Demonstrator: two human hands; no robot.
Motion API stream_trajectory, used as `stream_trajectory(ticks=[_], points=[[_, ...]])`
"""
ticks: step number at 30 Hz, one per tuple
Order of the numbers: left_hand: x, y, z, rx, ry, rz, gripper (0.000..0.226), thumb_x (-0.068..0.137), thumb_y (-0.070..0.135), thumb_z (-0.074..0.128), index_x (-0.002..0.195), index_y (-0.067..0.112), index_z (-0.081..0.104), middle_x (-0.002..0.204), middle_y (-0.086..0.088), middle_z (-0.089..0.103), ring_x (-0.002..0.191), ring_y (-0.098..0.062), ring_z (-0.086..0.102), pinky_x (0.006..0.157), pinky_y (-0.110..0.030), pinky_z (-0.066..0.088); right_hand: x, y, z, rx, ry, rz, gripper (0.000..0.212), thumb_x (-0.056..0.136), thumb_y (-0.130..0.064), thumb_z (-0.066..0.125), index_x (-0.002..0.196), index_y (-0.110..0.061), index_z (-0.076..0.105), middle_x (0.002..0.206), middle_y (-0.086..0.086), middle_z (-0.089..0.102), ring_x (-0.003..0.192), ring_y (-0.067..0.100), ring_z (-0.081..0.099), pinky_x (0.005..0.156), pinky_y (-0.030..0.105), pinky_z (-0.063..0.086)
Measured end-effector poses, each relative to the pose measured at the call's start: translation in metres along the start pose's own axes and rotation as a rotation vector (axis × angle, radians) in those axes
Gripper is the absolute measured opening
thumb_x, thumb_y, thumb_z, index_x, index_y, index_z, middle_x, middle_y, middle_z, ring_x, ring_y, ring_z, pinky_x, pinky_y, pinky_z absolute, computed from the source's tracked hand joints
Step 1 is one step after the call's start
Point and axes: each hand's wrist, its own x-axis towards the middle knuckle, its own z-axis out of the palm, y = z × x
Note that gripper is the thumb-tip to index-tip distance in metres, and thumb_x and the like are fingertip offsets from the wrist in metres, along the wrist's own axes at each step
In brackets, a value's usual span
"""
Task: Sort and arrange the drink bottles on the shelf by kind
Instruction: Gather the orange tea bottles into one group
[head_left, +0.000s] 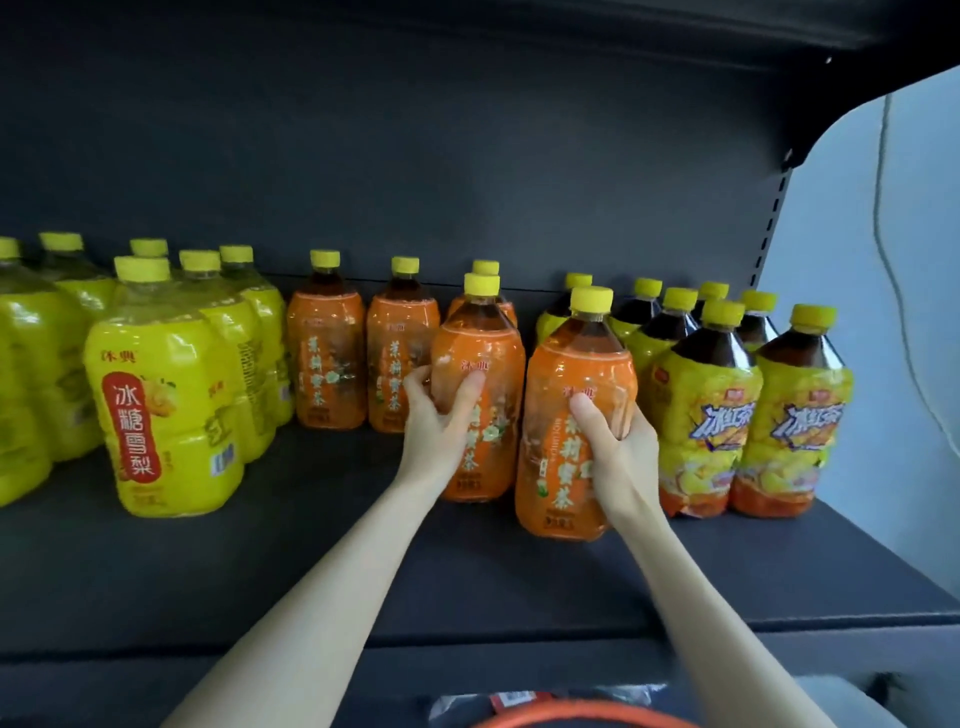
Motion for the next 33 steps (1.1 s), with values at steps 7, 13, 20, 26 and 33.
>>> stream_trajectory(ticks=[7,13,20,26,33], points=[[0.024,-0.015,0.013,-0.044,0.002,0.016,0.047,0.086,0.044,0.055,0.124,0.034,0.03,0.121,0.006,0.05,0.112,-0.014,0.052,0.093,-0.032,0.044,0.016,0.008,-0.001,0.007,-0.006,-0.028,0.075,0.054,-0.068,0.063,0.112,-0.02,0.059,0.1,-0.005,0.071,0.088,0.009,0.069,0.07,0.02,0.051],[0.034,-0.023,0.014,-0.05,-0.021,0.033,0.065,0.076,0.057,0.05,0.133,0.031,0.032,0.123,0.007,0.052,0.114,-0.012,0.052,0.096,-0.033,0.043,0.017,0.01,0.0,0.023,-0.014,-0.042,0.071,0.053,-0.068,0.062,0.111,-0.027,0.057,0.101,-0.007,0.07,0.088,0.007,0.069,0.068,0.019,0.051],[0.043,-0.028,0.024,-0.026,0.053,0.058,0.055,0.089,0.042,0.054,0.135,0.023,0.032,0.12,0.006,0.05,0.113,-0.012,0.05,0.094,-0.028,0.041,0.017,0.01,0.001,0.031,-0.013,-0.042,0.064,0.053,-0.068,0.062,0.106,-0.032,0.056,0.1,-0.008,0.07,0.088,0.007,0.069,0.07,0.02,0.051],[0.05,-0.035,0.03,0.016,0.115,0.06,0.059,0.088,0.043,0.055,0.137,0.02,0.031,0.132,-0.003,0.05,0.119,-0.018,0.048,0.095,-0.029,0.04,0.018,0.012,0.0,0.03,-0.016,-0.049,0.059,0.055,-0.067,0.062,0.103,-0.034,0.057,0.099,-0.007,0.071,0.087,0.007,0.07,0.07,0.021,0.052],[0.045,-0.025,0.018,0.062,0.024,-0.008,0.067,0.086,0.052,0.053,0.14,0.02,0.03,0.135,-0.003,0.049,0.124,-0.023,0.049,0.1,-0.036,0.042,0.014,0.008,0.0,0.028,-0.022,-0.047,0.055,0.059,-0.062,0.066,0.104,-0.035,0.052,0.101,-0.011,0.067,0.087,0.007,0.068,0.067,0.018,0.051]])
